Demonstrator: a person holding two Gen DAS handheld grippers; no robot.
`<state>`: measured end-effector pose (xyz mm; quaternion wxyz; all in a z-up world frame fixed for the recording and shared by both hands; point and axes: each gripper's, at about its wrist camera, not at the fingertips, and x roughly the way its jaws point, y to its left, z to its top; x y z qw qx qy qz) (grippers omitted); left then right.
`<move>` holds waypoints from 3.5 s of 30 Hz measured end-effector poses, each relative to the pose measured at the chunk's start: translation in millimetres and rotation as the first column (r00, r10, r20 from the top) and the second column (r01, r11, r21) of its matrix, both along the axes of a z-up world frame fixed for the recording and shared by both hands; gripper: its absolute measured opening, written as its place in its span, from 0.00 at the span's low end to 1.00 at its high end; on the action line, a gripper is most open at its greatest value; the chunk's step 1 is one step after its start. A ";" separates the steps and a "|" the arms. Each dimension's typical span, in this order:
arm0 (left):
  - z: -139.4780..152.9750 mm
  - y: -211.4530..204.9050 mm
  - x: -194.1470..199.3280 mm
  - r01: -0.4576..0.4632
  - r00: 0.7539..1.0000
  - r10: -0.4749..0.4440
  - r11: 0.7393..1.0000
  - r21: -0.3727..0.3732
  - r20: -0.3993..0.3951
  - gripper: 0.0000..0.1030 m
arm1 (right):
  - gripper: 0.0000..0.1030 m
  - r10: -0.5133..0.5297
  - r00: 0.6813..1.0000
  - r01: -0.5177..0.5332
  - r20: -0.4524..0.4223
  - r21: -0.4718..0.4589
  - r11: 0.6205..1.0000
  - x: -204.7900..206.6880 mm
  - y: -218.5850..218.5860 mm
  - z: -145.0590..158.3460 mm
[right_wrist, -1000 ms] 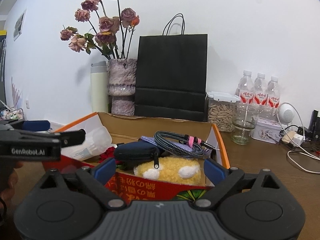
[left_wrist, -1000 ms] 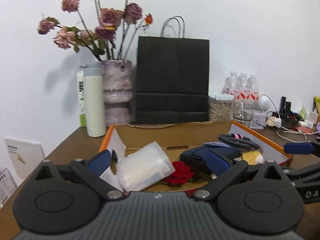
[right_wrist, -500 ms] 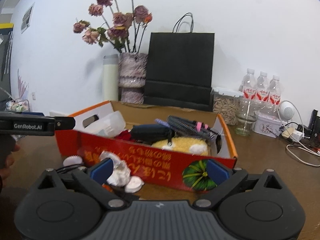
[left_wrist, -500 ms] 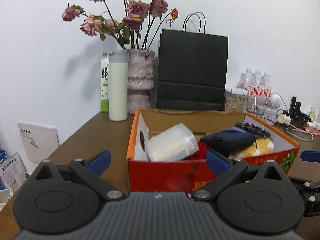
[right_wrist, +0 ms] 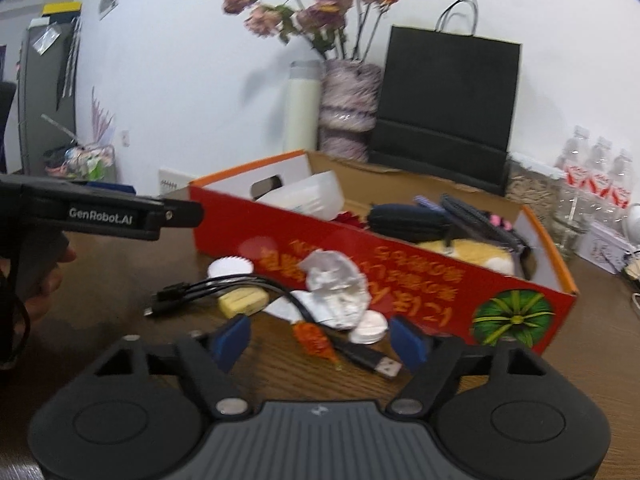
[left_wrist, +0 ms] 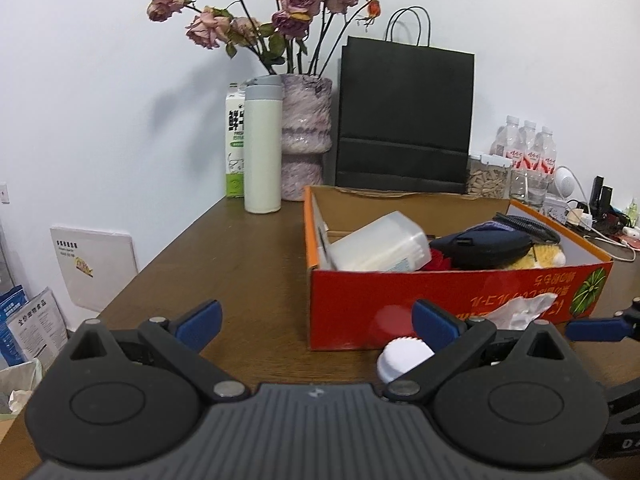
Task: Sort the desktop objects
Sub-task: 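Grasp the orange piece with the right tool while the left reaches toward a white tissue, then grasp the white tissue with the left tool while the right holds the orange piece, then carry the tissue over the cardboard box with the left tool while the right carries the orange piece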
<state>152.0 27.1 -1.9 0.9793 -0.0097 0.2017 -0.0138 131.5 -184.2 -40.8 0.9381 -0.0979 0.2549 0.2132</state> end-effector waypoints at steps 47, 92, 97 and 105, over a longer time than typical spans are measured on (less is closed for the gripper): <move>-8.9 -103.0 19.6 0.183 0.978 -0.180 0.983 0.015 -0.106 1.00 | 0.14 -0.164 0.986 0.162 0.009 0.099 0.982 13.9 -90.9 16.8; 15.4 -116.4 -2.6 0.102 0.995 -0.103 0.986 -0.133 0.000 0.24 | 0.14 -0.214 0.972 0.194 0.096 0.185 0.964 -3.0 -104.7 32.8; 37.8 -109.2 1.3 0.112 0.992 -0.104 0.986 -0.123 0.064 0.24 | 0.14 -0.202 0.971 0.173 0.128 0.207 0.963 2.1 -95.4 45.6; 58.0 -103.7 30.4 0.133 0.985 -0.120 0.986 -0.101 0.125 0.24 | 0.14 -0.199 0.970 0.164 0.139 0.226 0.960 32.8 -82.4 62.7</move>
